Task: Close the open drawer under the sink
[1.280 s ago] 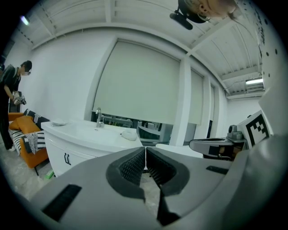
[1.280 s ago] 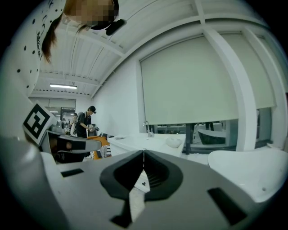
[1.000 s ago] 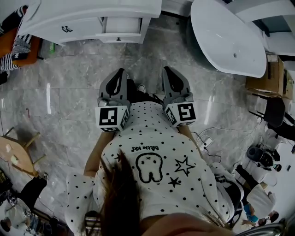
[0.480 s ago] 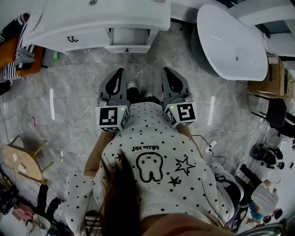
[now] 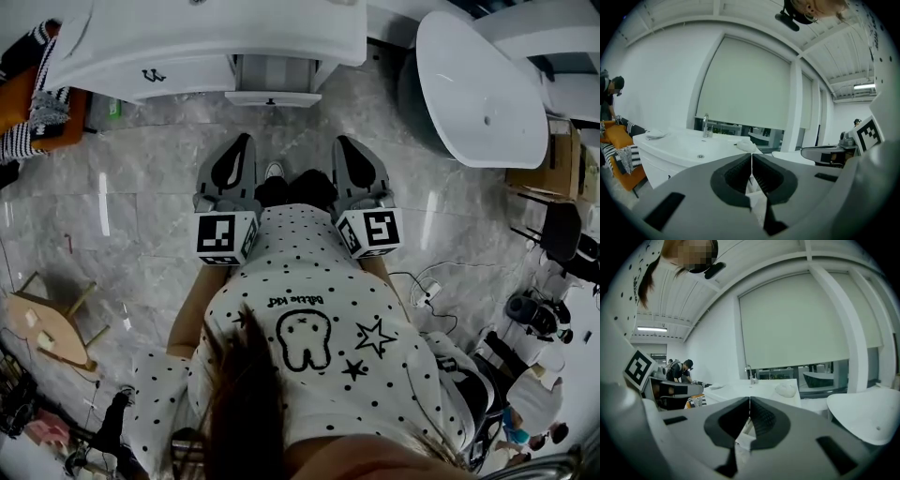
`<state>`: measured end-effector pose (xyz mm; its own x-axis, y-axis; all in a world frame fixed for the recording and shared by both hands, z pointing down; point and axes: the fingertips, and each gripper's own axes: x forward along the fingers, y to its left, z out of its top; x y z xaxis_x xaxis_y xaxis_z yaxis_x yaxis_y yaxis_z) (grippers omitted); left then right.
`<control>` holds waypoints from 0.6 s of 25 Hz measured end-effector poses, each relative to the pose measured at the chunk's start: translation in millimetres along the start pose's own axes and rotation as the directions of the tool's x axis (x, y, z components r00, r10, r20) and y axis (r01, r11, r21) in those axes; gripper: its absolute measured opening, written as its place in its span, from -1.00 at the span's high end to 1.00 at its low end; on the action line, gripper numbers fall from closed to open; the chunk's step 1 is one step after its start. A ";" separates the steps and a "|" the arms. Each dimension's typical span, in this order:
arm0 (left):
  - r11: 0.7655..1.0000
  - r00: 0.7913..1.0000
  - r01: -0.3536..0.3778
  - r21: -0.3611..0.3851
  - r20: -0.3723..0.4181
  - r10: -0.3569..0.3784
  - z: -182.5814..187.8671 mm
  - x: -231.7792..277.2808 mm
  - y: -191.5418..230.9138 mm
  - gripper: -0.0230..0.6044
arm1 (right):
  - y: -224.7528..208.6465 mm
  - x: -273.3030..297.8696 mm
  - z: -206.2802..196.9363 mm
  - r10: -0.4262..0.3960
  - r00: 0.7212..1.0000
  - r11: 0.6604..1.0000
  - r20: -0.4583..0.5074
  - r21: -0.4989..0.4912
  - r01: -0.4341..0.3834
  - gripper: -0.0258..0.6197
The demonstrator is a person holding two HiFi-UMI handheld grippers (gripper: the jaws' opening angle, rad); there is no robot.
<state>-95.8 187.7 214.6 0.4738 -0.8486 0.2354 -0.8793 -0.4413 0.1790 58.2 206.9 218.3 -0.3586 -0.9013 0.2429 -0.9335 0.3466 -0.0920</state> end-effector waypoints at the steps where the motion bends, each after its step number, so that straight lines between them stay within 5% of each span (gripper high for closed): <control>1: 1.000 1.000 -0.006 -0.004 0.001 0.006 0.1 -0.5 4.8 0.89 | 3.0 4.2 0.5 0.007 1.000 1.000 -0.002 -0.001 -0.007 0.88; 15: 0.998 0.999 -0.050 -0.043 0.009 0.051 2.9 4.8 31.0 0.89 | 17.7 35.9 4.5 0.071 0.997 0.997 -0.038 -0.032 -0.072 0.88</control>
<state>-120.9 169.1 218.5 0.4283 -0.8723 0.2358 -0.8991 -0.3853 0.2078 28.8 179.5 221.1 -0.4238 -0.8639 0.2721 -0.9046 0.4190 -0.0787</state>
